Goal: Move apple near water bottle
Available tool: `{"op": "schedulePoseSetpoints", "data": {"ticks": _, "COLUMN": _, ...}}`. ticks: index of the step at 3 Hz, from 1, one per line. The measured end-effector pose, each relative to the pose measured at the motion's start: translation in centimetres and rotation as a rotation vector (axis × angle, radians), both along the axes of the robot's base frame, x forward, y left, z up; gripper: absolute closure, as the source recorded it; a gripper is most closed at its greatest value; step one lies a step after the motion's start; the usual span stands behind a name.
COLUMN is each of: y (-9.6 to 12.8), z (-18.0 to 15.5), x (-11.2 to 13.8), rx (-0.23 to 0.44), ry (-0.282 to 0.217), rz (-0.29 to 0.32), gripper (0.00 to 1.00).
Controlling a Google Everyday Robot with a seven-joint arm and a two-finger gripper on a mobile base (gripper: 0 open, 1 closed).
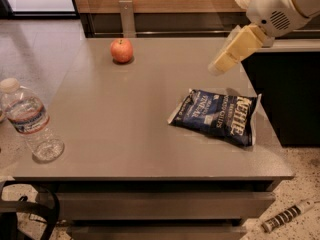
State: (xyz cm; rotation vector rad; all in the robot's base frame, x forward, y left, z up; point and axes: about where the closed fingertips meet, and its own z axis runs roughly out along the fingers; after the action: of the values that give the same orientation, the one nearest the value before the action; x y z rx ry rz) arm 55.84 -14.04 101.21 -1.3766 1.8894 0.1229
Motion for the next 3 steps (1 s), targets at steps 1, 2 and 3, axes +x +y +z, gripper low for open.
{"op": "schedulePoseSetpoints", "data": {"ticks": 1, "y": 2.8, "z": 0.8, "x": 2.9, "rx": 0.133, "ry": -0.057, "rz": 0.023, "gripper": 0.00}}
{"op": "schedulePoseSetpoints", "data": {"ticks": 2, "y": 5.0, "z": 1.4, "x": 5.4, "rx": 0.289, "ry": -0.124, "rz": 0.050, "gripper": 0.00}}
{"op": "schedulePoseSetpoints", "data": {"ticks": 3, "y": 6.0, "z": 1.9, "x": 6.0, "rx": 0.339, "ry": -0.145, "rz": 0.063, "gripper": 0.00}}
